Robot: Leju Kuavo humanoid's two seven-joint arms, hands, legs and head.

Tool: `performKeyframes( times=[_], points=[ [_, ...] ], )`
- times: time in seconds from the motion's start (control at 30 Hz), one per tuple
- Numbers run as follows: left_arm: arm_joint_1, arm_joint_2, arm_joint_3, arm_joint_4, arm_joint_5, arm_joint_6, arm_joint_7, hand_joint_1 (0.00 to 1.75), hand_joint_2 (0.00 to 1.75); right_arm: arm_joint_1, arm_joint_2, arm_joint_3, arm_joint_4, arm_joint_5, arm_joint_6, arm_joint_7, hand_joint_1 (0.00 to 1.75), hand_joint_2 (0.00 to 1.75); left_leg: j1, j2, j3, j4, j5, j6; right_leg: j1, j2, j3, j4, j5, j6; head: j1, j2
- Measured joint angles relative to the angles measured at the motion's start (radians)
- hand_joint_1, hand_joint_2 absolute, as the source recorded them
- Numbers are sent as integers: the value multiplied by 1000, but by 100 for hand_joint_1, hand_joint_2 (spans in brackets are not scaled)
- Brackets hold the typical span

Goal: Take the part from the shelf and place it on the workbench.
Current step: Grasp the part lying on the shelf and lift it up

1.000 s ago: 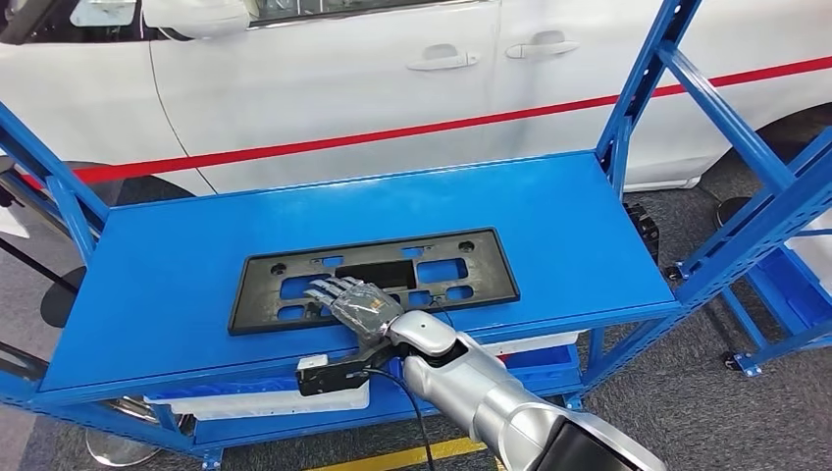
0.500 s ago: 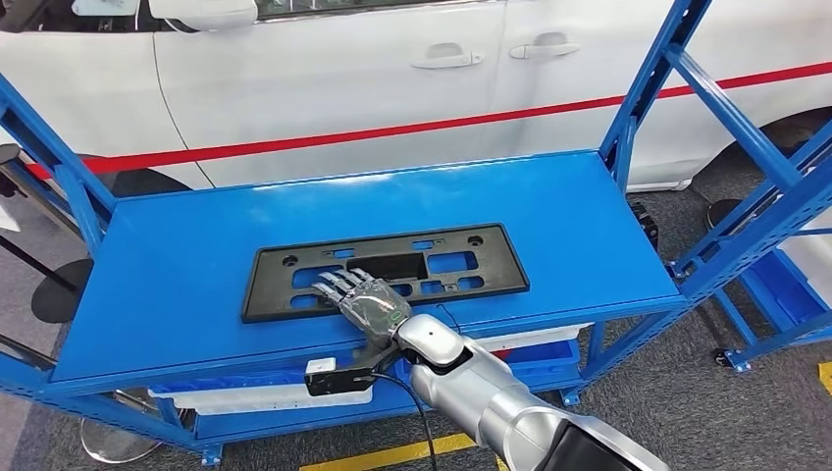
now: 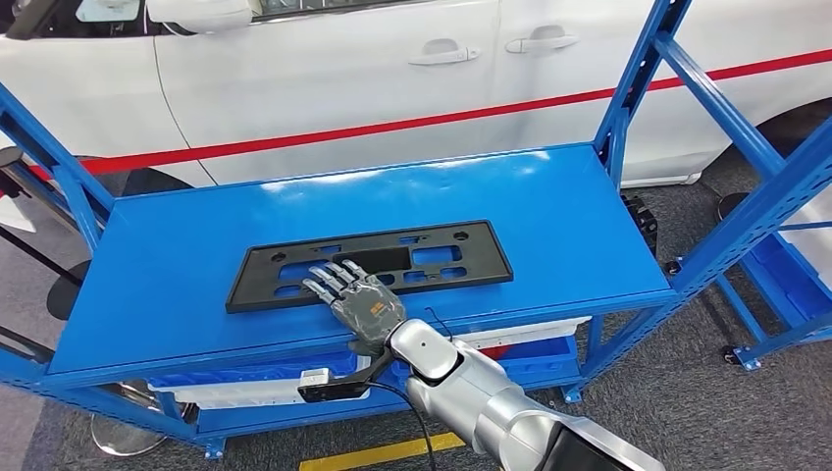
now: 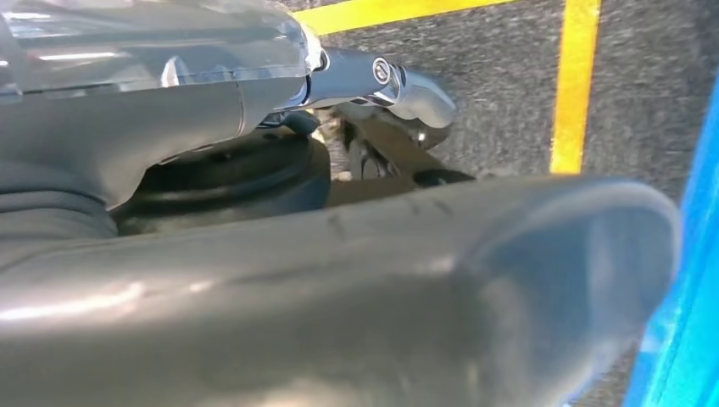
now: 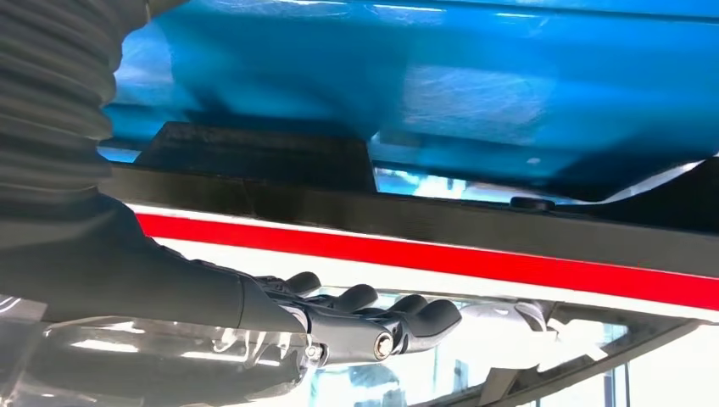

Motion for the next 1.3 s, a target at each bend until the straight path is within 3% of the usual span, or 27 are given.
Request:
performKeyframes(
  times=[0.07, 0.1, 0.23, 0.3, 0.37, 0.4, 0.43, 0.47, 0.53, 0.6, 0.73, 0.8, 0.87, 0.93, 0.97, 1.03, 1.1, 1.23, 1.3],
  points=[
    [0, -1, 0, 0, -2, 0, 4, 0, 0, -2, 0, 1, 0, 0, -1, 0, 0, 175, -2, 0, 68, -131, 43, 9, 3, 4, -1, 3, 1, 7, 0, 0],
    [0, -2, 0, 0, -3, 0, 5, 0, 0, -2, 0, 1, 0, 1, 0, 0, 0, 175, -4, 1, 84, -165, 50, 16, 5, 7, -2, 3, 2, 12, 1, 0],
    [-1, -5, 0, 0, -6, 0, 8, 0, 0, -6, -4, 3, 2, 1, 1, 1, 0, 175, -4, 6, 90, -185, 59, 45, 4, 13, -8, 9, 1, 37, 2, 0],
    [-1, -7, 0, 0, -7, 0, 8, 0, 0, -9, -8, 4, 2, 2, 2, 1, 0, 175, 0, 10, 91, -192, 69, 57, 3, 12, -42, 82, -47, 44, 3, 0],
    [-1, -8, 0, 0, -8, 0, 8, 0, 0, -10, -11, 5, 3, 1, 3, 1, 0, 175, -1, 13, 84, -192, 73, 61, 2, 12, -105, 212, -114, 48, 4, 0],
    [-1, -8, 0, 0, -8, 0, 7, 0, 0, -10, -13, 5, 4, 1, 4, 1, 0, 175, -1, 13, 82, -192, 74, 61, 1, 12, -129, 263, -132, 49, 4, 0],
    [-1, -8, 0, 0, -9, 0, 7, 0, 0, -11, -15, 5, 5, 0, 5, 0, 0, 175, -1, 13, 80, -191, 75, 60, -2, 11, -135, 279, -129, 51, 4, 0],
    [-1, -8, 0, 0, -9, 0, 6, 0, 0, -12, -16, 5, 6, -1, 7, -2, 0, 175, -1, 12, 80, -189, 75, 59, -5, 10, -121, 257, -109, 52, 4, 0],
    [-2, -9, 0, 0, -9, 0, 6, 0, 0, -18, -16, 5, 7, -5, 12, -11, 0, 175, -1, 9, 78, -182, 73, 52, -10, 8, -48, 125, -49, 51, 4, 0],
    [-2, -9, 0, 0, -8, 0, 5, 0, 0, -26, -15, 5, 7, -16, 22, -24, 0, 175, -5, 3, 74, -173, 70, 40, -10, 8, 3, 26, -19, 44, 4, 0],
    [-3, -9, 0, 0, -7, 1, 5, 0, 0, -40, -14, -2, 2, -70, 72, -73, 0, 175, -3, 0, 71, -171, 66, 14, -7, 9, 6, 11, -14, 18, 3, 0],
    [-3, -8, 0, 0, -8, 2, 4, 0, 0, -45, -12, -11, -7, -100, 94, -99, 0, 87, -2, -1, 44, -110, 27, 5, -11, 9, 9, 5, -10, 6, 2, 0],
    [-4, -8, 0, 0, -9, 2, 4, 0, 0, -44, -12, -19, -14, -124, 107, -121, 0, 0, -2, -1, -17, 23, -37, 0, -9, 8, 9, 5, -10, 1, 1, 0],
    [-3, -6, 0, 0, -9, 2, 3, 0, 0, -37, -14, -27, -20, -141, 111, -139, 0, 0, -2, -1, -60, 110, -59, -1, -5, 9, 9, 6, -12, -1, 1, 0],
    [-3, -6, 0, 0, -10, 2, 3, 0, 0, -33, -15, -30, -24, -150, 113, -147, 0, 0, -2, -1, -55, 97, -40, 1, -4, 10, 11, 6, -13, -1, 1, 0],
    [-1, -5, 0, 0, -10, 2, 2, 0, 0, -26, -17, -37, -35, -168, 122, -162, 0, 0, -2, -1, 1, -29, 31, 6, -4, 14, 15, 6, -16, 3, 1, 0],
    [-2, -5, 0, 0, -10, 2, 2, 0, 0, -22, -17, -46, -49, -189, 134, -178, 0, 0, -6, -1, 56, -145, 71, 15, 0, 16, 16, 7, -19, 10, 2, 0],
    [-1, -7, 2, 0, -8, 2, -2, 0, 0, -2, -21, -69, -83, -261, 173, -225, 0, 0, -8, -4, 69, -178, 73, 37, 2, 16, 15, 7, -23, 32, 3, 0],
    [-2, -8, 5, 0, -7, 2, -3, 0, 0, 5, -23, -81, -108, -291, 188, -240, 0, 0, -4, -2, 74, -186, 76, 50, 1, 15, -7, 55, -53, 41, 3, 0]
  ],
)
